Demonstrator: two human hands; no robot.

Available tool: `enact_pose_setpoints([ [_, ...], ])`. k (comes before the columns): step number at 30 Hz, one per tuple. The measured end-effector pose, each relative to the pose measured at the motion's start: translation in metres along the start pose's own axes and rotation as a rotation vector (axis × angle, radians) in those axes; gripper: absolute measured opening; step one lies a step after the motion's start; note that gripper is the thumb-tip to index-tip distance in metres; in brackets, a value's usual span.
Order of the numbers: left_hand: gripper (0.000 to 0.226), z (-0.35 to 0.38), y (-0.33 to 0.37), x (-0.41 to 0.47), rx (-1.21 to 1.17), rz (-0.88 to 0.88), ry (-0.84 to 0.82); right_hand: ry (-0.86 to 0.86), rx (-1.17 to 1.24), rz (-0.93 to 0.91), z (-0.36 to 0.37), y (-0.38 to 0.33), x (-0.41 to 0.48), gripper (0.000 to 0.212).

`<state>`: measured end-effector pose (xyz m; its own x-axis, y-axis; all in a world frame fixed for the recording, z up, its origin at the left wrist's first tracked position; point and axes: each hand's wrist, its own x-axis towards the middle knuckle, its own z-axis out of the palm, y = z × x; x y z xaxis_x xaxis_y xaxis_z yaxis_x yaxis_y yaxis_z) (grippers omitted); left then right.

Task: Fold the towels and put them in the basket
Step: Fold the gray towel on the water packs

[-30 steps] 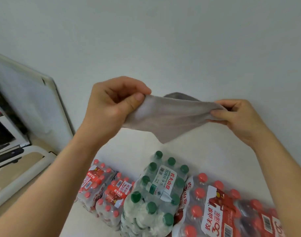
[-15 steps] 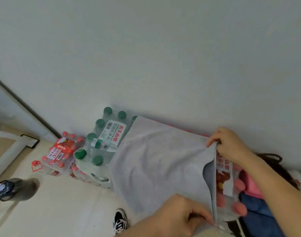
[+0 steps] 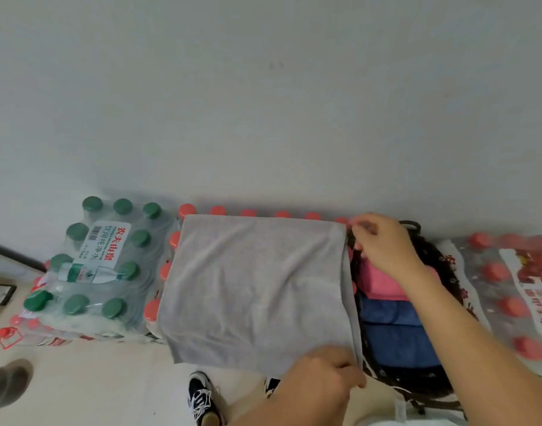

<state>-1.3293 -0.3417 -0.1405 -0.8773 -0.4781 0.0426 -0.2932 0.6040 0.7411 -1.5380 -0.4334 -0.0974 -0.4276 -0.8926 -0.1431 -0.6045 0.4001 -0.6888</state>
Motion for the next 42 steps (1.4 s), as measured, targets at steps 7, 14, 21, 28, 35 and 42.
enact_pose_setpoints([
  [7, 0.035, 0.007, -0.002, 0.005, -0.034, -0.057, -0.008, -0.246, 0.041, 0.127, 0.019, 0.009, -0.052, 0.034],
  [14, 0.043, 0.005, 0.001, 0.012, 0.024, -0.071, -0.006, -0.133, 0.349, 0.213, 0.034, 0.000, -0.039, 0.046],
  [21, 0.039, 0.006, 0.006, 0.009, -0.012, -0.065, -0.032, -0.038, 0.656, 0.247, 0.031, -0.003, -0.032, 0.045],
  [28, 0.038, 0.015, 0.010, 0.009, 0.054, -0.012, -0.094, 0.030, 0.478, 0.140, 0.034, 0.005, -0.024, 0.047],
  [35, 0.048, 0.009, 0.007, 0.013, 0.041, 0.022, -0.235, 0.151, 0.490, 0.204, 0.038, 0.008, -0.012, 0.019],
  [42, 0.026, -0.095, -0.049, 0.019, 0.036, -0.211, 0.354, 0.139, 0.317, 0.252, 0.042, 0.009, 0.013, 0.015],
])
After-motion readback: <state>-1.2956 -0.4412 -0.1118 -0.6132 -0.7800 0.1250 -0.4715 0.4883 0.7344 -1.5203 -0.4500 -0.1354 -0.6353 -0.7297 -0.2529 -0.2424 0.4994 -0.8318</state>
